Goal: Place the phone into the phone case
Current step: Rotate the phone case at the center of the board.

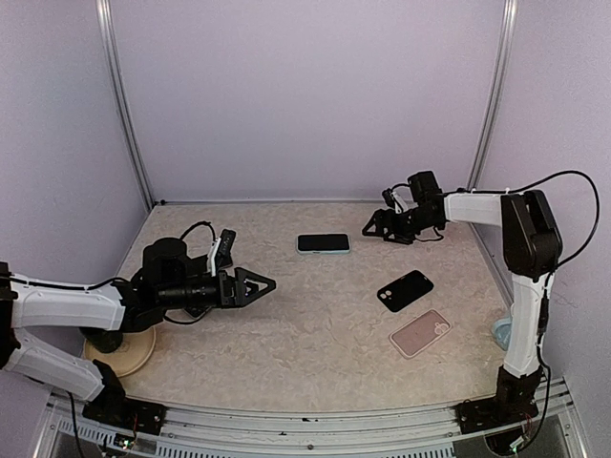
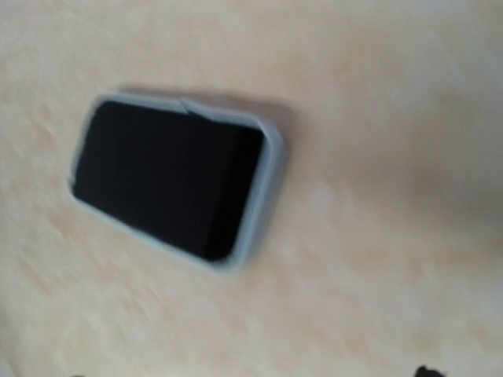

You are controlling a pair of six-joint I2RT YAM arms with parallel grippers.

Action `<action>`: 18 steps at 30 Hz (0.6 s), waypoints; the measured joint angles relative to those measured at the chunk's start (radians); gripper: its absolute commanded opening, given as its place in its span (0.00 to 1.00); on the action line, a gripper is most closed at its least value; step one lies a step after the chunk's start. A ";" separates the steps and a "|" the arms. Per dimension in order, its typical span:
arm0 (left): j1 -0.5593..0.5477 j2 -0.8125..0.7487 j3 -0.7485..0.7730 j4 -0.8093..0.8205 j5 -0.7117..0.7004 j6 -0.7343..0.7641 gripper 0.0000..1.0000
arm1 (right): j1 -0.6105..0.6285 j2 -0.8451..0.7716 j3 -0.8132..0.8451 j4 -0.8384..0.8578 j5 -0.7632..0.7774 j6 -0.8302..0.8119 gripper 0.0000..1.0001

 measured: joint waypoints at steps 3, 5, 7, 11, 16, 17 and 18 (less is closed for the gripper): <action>0.000 0.000 0.000 0.001 0.001 0.005 0.99 | 0.000 -0.071 -0.092 -0.006 0.053 -0.021 0.95; 0.000 0.002 0.000 0.004 0.002 0.006 0.99 | 0.000 -0.121 -0.147 -0.008 0.084 -0.033 0.98; 0.000 0.005 0.000 0.008 0.002 0.006 0.99 | 0.000 -0.166 -0.187 -0.013 0.109 -0.040 1.00; -0.003 0.008 0.000 0.021 0.003 0.006 0.99 | 0.000 -0.253 -0.267 -0.013 0.161 -0.051 1.00; -0.005 0.009 -0.002 0.039 0.006 0.006 0.99 | 0.000 -0.305 -0.347 -0.010 0.203 -0.056 1.00; -0.005 0.009 -0.005 0.044 0.006 0.006 0.99 | 0.000 -0.311 -0.363 -0.010 0.211 -0.057 1.00; -0.005 0.009 -0.008 0.045 0.006 0.006 0.99 | 0.000 -0.315 -0.377 -0.011 0.219 -0.057 1.00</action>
